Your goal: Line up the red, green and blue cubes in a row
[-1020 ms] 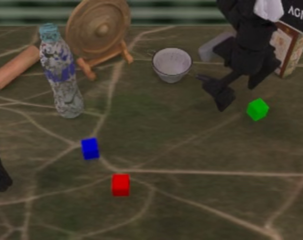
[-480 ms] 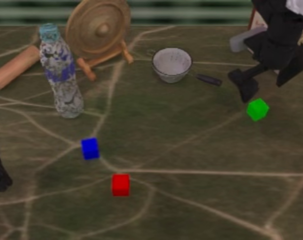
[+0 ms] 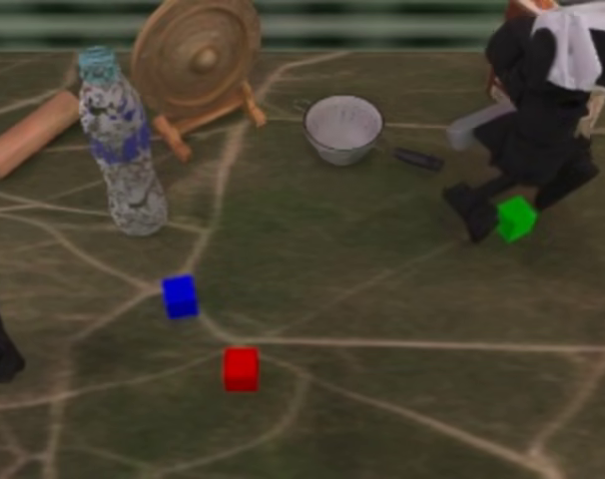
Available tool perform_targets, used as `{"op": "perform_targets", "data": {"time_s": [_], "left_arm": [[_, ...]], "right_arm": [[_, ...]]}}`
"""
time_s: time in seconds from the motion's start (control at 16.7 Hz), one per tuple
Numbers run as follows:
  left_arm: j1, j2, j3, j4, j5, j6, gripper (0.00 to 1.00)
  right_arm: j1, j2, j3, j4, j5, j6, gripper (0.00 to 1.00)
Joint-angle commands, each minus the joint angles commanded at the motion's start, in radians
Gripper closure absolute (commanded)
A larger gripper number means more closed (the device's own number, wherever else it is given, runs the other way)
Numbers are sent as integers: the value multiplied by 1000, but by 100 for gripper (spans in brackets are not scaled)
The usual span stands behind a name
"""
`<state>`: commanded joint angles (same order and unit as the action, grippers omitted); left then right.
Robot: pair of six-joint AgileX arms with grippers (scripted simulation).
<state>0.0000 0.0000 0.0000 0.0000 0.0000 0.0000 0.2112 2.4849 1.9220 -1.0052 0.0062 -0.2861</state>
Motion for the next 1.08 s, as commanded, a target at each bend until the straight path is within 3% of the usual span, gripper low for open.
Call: {"op": "perform_targets", "data": {"time_s": [0.36, 1.08], "left_arm": [[0, 0, 0, 0, 0, 0, 0], [0, 0, 0, 0, 0, 0, 0]], "right_arm": [[0, 12, -26, 36, 0, 0, 0], [0, 12, -26, 36, 0, 0, 90]]}}
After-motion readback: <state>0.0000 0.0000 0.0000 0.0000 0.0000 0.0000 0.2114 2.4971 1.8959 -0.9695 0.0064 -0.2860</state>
